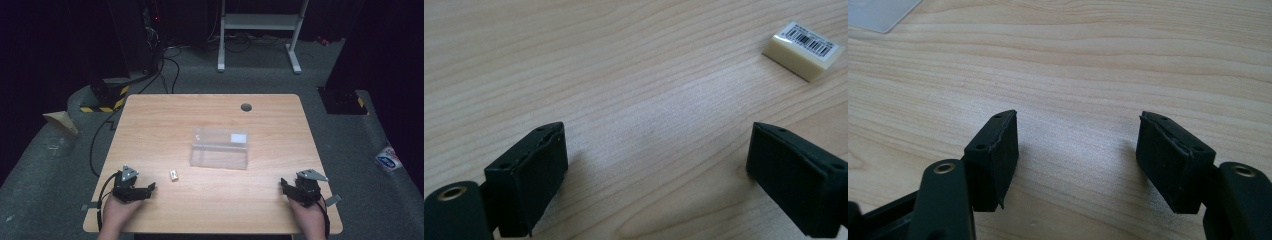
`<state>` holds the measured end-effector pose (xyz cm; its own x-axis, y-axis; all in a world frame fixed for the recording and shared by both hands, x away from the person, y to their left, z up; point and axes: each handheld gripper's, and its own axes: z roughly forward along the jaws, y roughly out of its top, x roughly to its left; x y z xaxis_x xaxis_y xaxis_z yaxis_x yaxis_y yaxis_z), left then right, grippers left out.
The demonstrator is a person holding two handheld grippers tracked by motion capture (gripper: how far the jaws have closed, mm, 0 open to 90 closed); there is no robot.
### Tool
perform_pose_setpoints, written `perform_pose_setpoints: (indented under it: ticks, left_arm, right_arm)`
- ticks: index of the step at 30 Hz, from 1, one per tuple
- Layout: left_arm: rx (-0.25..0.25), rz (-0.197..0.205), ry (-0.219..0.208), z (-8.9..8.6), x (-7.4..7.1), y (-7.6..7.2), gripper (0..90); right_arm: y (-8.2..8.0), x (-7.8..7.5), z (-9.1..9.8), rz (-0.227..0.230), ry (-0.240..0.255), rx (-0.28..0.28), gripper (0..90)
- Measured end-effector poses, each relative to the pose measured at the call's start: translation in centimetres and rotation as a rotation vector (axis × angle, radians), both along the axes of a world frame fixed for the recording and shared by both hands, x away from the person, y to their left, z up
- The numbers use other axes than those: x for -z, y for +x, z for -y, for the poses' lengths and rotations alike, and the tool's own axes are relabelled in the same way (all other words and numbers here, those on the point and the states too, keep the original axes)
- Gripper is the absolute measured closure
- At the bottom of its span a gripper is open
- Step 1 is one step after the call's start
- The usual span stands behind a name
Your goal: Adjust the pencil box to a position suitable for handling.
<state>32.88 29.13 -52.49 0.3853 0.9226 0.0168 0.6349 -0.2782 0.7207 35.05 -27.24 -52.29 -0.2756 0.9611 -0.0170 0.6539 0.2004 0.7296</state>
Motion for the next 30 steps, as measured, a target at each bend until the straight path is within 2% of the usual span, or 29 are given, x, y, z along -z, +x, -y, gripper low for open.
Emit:
perform_pose_setpoints:
  ticks: [2,3,4,7,11,13,16,19,20,25,30]
  left_arm:
    - [0.025,0.018,0.04,0.2,-0.5,0.0,10.0]
    - [0.018,0.024,0.057,0.2,-0.6,-0.2,10.6]
    - [0.014,0.029,0.055,0.0,-0.7,-0.2,10.8]
    - [0.003,0.026,-0.009,-0.5,-0.6,-0.6,11.0]
    - [0.016,0.008,-0.013,-0.5,-0.8,-0.6,11.8]
    - [0.013,0.035,-0.024,-0.3,-1.5,-0.7,12.7]
    - [0.015,0.051,-0.027,0.1,-1.9,-0.7,12.9]
    - [0.018,0.055,-0.027,0.4,-2.1,-0.8,13.3]
    - [0.023,0.068,-0.028,0.8,-2.3,-0.9,13.5]
    - [0.038,0.069,-0.025,1.7,-2.7,-0.9,13.8]
    - [0.05,0.096,-0.035,2.9,-3.0,-0.7,13.8]
  right_arm:
    - [0.1,0.0,0.0,-0.002,0.002,-0.007,32.9]
    - [0.1,0.0,0.0,-0.002,0.004,-0.007,33.0]
    - [0.1,0.0,0.0,-0.002,0.004,-0.007,33.1]
    - [0.1,0.0,0.0,-0.003,0.005,-0.001,33.9]
    - [0.1,0.0,0.0,-0.003,0.006,0.005,34.1]
    - [0.1,0.0,-0.1,-0.001,0.007,0.005,34.1]
    - [0.1,0.0,0.0,-0.003,0.006,0.004,34.1]
    - [0.1,0.0,0.0,-0.003,0.006,0.002,34.2]
    - [0.1,0.0,0.0,-0.002,0.006,0.002,34.2]
    - [0.1,0.0,0.0,-0.002,0.005,0.001,34.3]
    - [0.1,0.0,0.0,-0.002,0.005,-0.004,34.3]
